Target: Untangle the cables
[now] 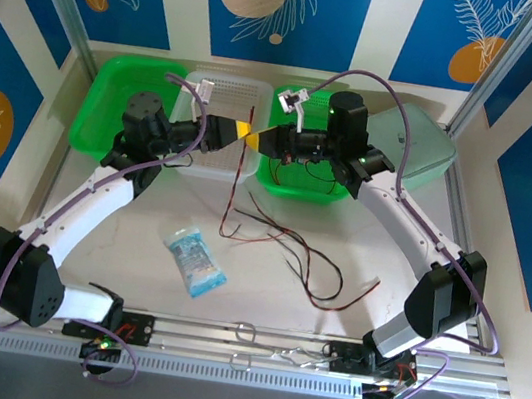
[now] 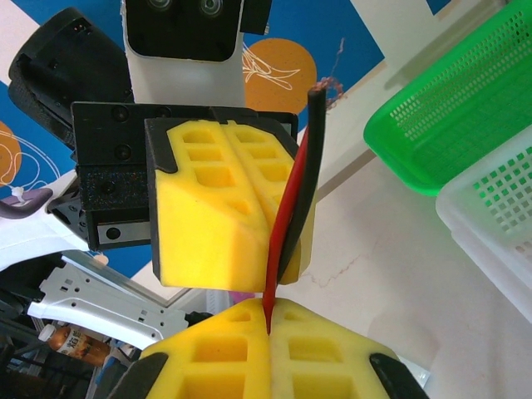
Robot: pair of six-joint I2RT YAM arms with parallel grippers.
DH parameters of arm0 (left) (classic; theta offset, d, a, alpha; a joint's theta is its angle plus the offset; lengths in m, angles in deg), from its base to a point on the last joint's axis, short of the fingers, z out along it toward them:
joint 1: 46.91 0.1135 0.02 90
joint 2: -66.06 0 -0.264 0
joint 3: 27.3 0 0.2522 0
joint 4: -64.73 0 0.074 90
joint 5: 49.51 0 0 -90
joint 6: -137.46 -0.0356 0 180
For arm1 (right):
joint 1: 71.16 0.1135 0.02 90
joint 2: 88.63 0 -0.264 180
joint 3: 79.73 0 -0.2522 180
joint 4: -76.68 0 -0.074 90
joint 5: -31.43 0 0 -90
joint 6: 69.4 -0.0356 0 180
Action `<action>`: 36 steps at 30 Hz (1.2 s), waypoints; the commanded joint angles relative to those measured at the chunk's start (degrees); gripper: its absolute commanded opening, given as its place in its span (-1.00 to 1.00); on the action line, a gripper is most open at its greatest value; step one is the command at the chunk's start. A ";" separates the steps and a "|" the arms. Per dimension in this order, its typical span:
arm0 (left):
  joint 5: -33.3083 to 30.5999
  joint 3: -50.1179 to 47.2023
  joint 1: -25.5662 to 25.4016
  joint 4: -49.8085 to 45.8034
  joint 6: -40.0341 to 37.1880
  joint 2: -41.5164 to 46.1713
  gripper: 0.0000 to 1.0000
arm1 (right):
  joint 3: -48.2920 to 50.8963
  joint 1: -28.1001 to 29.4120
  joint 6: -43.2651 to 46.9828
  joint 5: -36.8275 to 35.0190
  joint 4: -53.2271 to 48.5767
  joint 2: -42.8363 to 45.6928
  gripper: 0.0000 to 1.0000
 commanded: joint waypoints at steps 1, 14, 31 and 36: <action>-0.95 -0.11 0.58 -0.05 -0.95 0.84 -1.00 | 0.04 -0.50 -1.23 0.49 1.35 0.39 -1.00; -3.29 -1.05 1.38 -1.55 -1.84 1.67 -1.00 | 2.42 -1.85 -3.67 0.14 4.16 1.49 -1.00; -9.05 -1.01 1.94 -8.42 -7.30 3.99 -1.00 | 4.68 -3.72 -4.94 -7.72 3.55 3.62 -1.00; -8.57 -0.78 1.96 -9.40 -7.55 3.84 -1.00 | 4.66 -3.47 -4.82 -8.45 3.37 3.56 -1.00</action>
